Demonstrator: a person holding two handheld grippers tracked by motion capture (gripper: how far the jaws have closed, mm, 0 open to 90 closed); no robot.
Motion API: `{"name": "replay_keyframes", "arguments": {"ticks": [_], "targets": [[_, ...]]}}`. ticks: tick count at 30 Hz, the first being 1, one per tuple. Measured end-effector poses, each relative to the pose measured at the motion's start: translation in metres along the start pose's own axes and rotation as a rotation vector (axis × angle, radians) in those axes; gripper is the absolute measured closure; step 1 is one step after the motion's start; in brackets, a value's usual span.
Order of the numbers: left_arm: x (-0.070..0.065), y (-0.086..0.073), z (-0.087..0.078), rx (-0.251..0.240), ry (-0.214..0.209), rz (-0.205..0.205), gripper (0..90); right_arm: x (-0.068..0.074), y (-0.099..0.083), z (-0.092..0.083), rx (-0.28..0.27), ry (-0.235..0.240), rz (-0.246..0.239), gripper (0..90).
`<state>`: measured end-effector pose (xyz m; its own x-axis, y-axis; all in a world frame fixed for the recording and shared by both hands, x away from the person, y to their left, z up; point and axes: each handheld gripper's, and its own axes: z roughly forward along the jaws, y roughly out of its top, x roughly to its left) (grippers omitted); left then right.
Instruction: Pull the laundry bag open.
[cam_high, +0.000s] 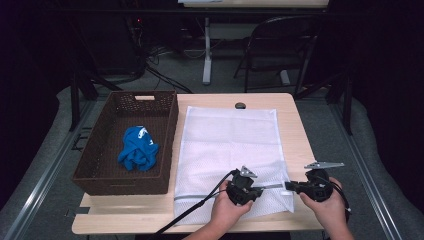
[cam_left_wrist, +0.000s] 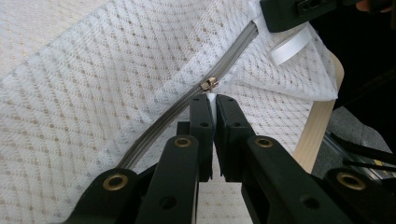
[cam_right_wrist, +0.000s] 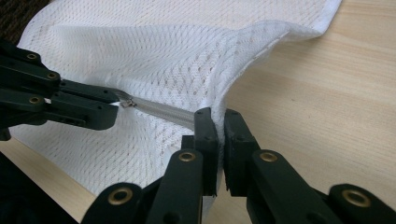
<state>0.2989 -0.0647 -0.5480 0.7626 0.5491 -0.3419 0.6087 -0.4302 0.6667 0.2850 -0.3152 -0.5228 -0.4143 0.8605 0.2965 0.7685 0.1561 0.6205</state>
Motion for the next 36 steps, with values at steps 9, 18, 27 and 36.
{"name": "replay_keyframes", "arguments": {"ticks": [9,18,27,36], "targets": [[0.0,-0.003,-0.005,0.001,-0.008,-0.004,86.6,0.001,0.0,0.001,0.007,0.004,-0.006,86.2],[0.0,-0.003,-0.006,0.004,0.014,-0.023,86.7,0.004,0.0,0.001,0.007,-0.001,-0.015,86.2],[0.002,-0.005,-0.01,0.001,0.022,-0.028,86.6,0.002,0.0,0.001,0.003,-0.007,-0.012,86.3],[0.004,-0.01,-0.013,-0.003,0.012,-0.028,86.6,0.004,0.0,0.002,0.008,-0.002,-0.017,86.2]]}}
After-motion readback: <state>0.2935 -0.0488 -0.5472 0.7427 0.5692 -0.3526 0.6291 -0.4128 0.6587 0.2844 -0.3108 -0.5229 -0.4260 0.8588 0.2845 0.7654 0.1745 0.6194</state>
